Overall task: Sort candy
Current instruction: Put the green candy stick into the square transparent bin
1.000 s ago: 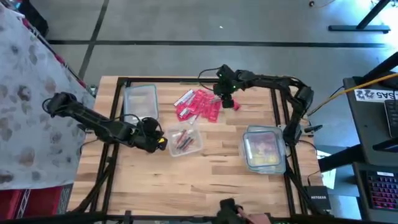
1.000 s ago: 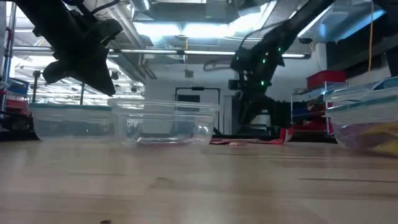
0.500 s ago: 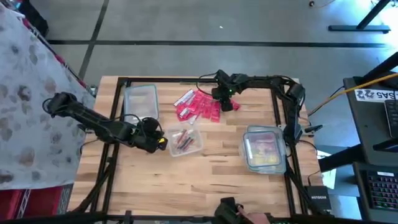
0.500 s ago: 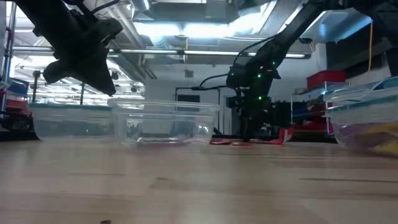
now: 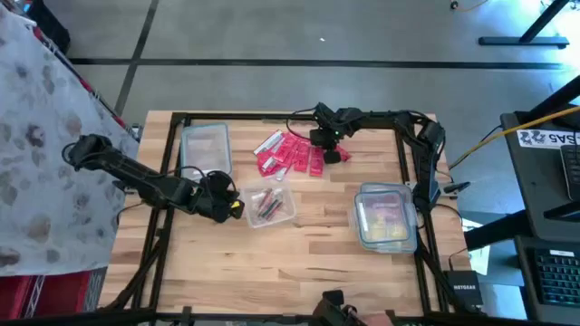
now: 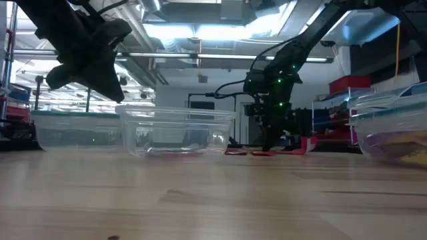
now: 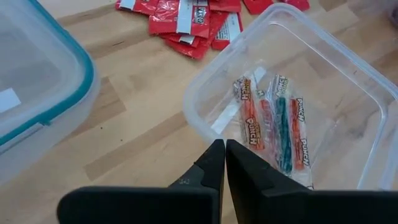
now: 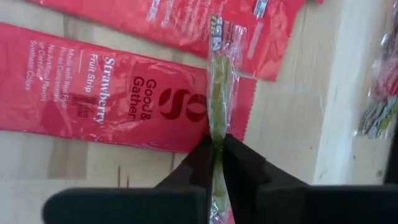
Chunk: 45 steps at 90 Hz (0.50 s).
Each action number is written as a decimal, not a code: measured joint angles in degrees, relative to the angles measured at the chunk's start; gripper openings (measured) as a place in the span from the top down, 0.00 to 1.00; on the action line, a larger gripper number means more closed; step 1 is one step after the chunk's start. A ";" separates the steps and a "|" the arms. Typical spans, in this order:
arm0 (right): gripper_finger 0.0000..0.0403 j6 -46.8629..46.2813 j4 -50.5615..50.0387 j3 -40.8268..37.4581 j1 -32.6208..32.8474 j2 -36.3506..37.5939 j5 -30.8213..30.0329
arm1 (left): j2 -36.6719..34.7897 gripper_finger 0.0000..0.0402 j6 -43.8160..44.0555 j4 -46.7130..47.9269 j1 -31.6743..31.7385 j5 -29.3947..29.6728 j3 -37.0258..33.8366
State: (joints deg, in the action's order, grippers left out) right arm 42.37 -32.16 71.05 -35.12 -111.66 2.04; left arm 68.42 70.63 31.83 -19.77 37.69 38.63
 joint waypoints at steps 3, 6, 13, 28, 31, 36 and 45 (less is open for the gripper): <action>0.99 -0.03 0.00 -0.03 0.45 0.83 -1.12 | 0.00 1.00 -0.01 0.01 0.00 0.00 0.00; 0.99 0.00 0.45 -0.02 1.11 2.01 -2.66 | 0.00 1.00 -0.10 0.02 0.00 0.00 0.00; 0.99 0.12 1.72 0.18 2.99 4.65 -5.81 | 0.00 1.00 -0.13 0.02 0.00 0.00 0.00; 1.00 2.72 2.97 0.10 7.97 9.71 -5.41 | 0.00 1.00 -0.57 0.04 0.05 0.18 0.00; 0.99 2.91 3.76 0.12 9.02 10.84 -4.64 | 0.00 1.00 -0.60 0.04 0.07 0.20 0.00; 0.99 2.94 5.24 0.19 10.75 12.32 -2.80 | -0.02 1.00 -0.86 0.07 0.07 0.22 0.00; 0.99 2.94 7.03 0.19 13.66 14.30 1.64 | -0.02 1.00 -0.87 0.04 0.07 0.22 0.00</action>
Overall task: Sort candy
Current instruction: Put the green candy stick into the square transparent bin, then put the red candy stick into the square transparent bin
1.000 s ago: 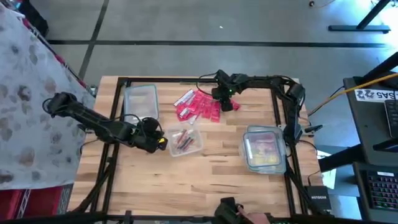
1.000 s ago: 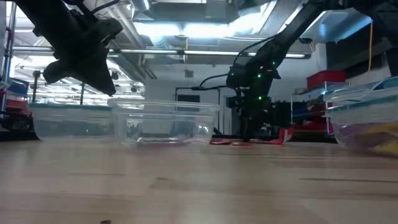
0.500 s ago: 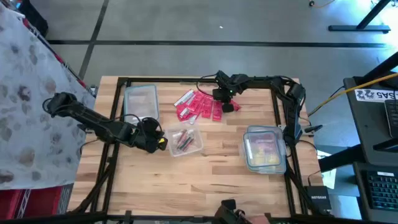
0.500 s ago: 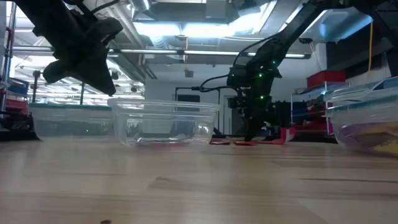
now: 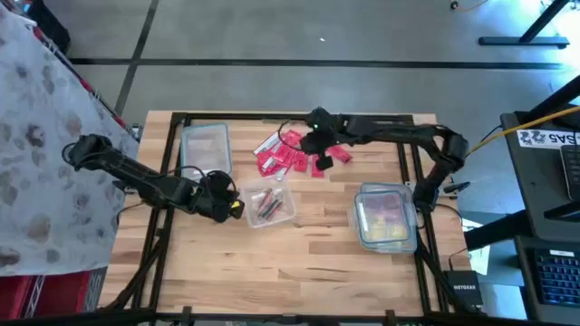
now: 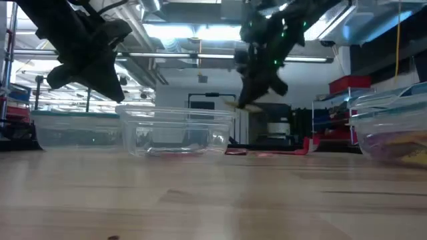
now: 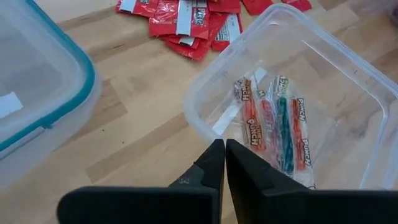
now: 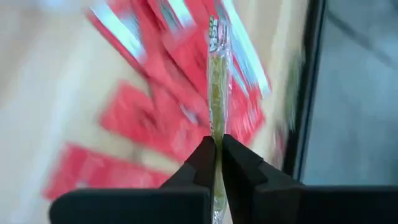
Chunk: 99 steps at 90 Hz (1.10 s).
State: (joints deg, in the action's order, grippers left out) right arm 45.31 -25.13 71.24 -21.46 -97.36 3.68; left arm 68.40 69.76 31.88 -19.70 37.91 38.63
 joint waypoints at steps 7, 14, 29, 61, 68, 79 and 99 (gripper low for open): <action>0.99 -0.01 2.80 0.01 2.07 1.12 5.36 | 0.00 1.00 -0.58 0.02 0.00 0.00 0.00; 0.99 -0.32 5.17 0.04 3.87 1.40 12.59 | 0.00 1.00 -1.23 -0.01 0.00 0.01 0.00; 0.99 -2.78 10.54 0.02 7.40 0.59 28.72 | 0.00 1.00 -5.13 -0.47 -0.11 -0.17 -0.01; 0.99 -7.43 21.96 0.00 15.45 -5.36 22.92 | 0.00 1.00 -27.92 -9.07 -4.44 -4.77 -0.02; 0.99 -7.40 23.94 0.00 16.57 -5.92 18.48 | 0.00 1.00 -28.01 -8.94 -5.76 -4.84 -0.02; 0.90 -7.43 25.31 0.02 17.12 -5.93 14.90 | 0.00 1.00 -27.10 -8.94 -7.44 -4.03 -0.02; 0.62 -5.81 21.77 3.05 16.84 -5.51 6.68 | 0.00 1.00 -26.22 -8.98 -8.17 -2.74 -0.02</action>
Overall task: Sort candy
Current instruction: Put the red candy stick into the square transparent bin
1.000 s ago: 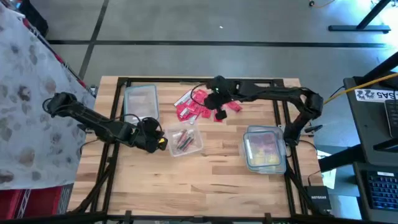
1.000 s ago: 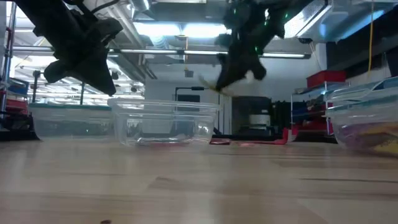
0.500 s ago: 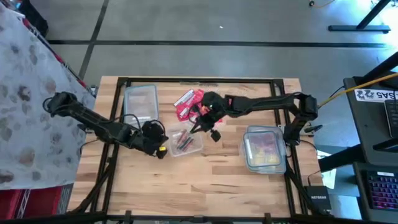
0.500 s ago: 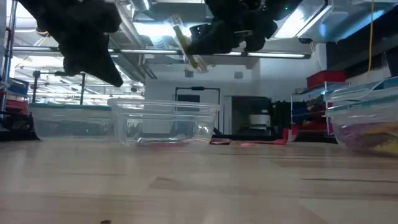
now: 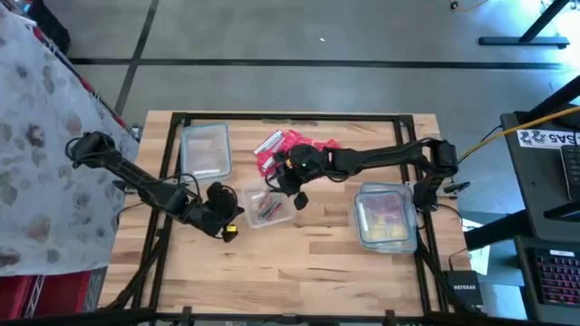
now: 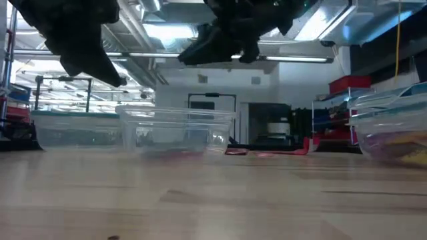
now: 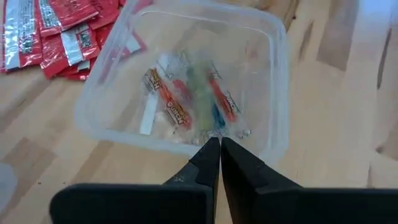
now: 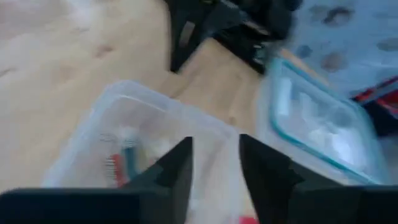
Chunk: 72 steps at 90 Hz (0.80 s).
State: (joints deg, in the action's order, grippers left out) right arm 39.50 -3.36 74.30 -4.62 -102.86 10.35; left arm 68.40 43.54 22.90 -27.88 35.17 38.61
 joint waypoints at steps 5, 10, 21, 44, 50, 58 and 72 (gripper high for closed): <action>0.56 3.01 -3.45 1.78 -0.01 0.02 -4.67 | 0.00 1.00 0.03 0.01 0.01 0.03 0.00; 0.52 6.47 -7.14 3.75 -0.38 0.02 -8.99 | 0.00 1.00 0.14 0.02 0.13 0.03 0.00; 0.47 10.06 -11.91 7.48 -3.48 0.05 -10.26 | 0.00 1.00 0.14 0.02 0.13 0.03 0.00; 0.49 10.09 -13.47 8.53 -16.53 -0.30 -5.26 | 0.00 1.00 -0.01 0.09 0.15 0.09 0.00; 0.50 7.64 -13.73 8.53 -20.27 -1.22 -5.33 | 0.00 1.00 -0.01 0.13 0.15 0.57 0.00; 0.52 2.03 -13.86 8.53 -24.84 -3.30 -5.74 | 0.00 1.00 0.01 0.13 0.17 1.94 0.00; 0.55 -7.25 -14.07 8.53 -30.66 -8.50 -7.95 | 0.00 1.00 -0.03 0.13 0.17 3.92 0.00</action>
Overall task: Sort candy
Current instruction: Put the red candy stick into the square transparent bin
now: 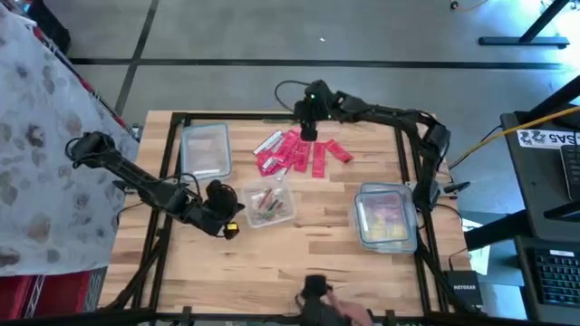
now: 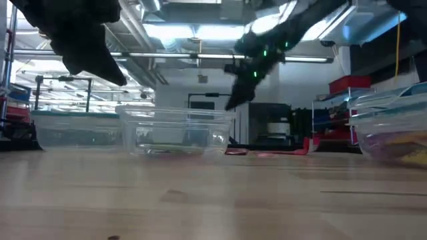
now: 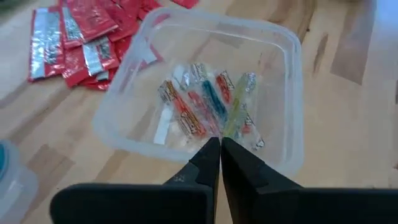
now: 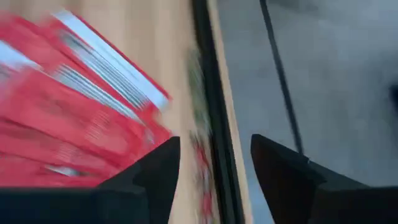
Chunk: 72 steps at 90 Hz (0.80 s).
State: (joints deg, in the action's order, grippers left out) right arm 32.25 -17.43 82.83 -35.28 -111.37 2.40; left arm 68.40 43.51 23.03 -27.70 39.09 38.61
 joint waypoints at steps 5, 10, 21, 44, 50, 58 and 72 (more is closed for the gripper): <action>0.56 -1.36 -0.38 0.00 -1.18 -1.86 -1.00 | 0.00 1.00 0.00 0.02 0.00 0.53 0.00; 0.57 -1.91 -0.81 0.00 -1.95 -3.50 -1.77 | 0.00 1.00 -0.02 0.02 0.00 0.55 0.00; 0.59 -1.85 -1.90 0.00 -2.76 -6.06 -1.93 | 0.00 1.00 0.12 0.04 0.00 0.55 0.00; 0.62 -0.37 -2.43 0.00 -2.99 -8.73 -3.35 | 0.00 1.00 0.36 0.04 0.00 0.57 0.00; 0.62 -0.37 -2.42 0.00 -3.31 -9.20 -3.58 | 0.00 1.00 1.03 0.04 -0.02 0.60 0.00; 0.62 -0.54 -2.55 0.00 -4.40 -9.63 -3.70 | 0.00 1.00 1.36 0.09 0.00 0.59 0.00; 0.62 -2.31 -3.19 0.11 -6.30 -10.37 -2.37 | 0.00 1.00 1.48 0.11 0.00 0.59 0.00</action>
State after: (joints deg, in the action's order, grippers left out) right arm 29.94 -20.63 82.94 -41.57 -121.73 0.03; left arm 68.40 44.98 23.14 -27.70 39.68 38.61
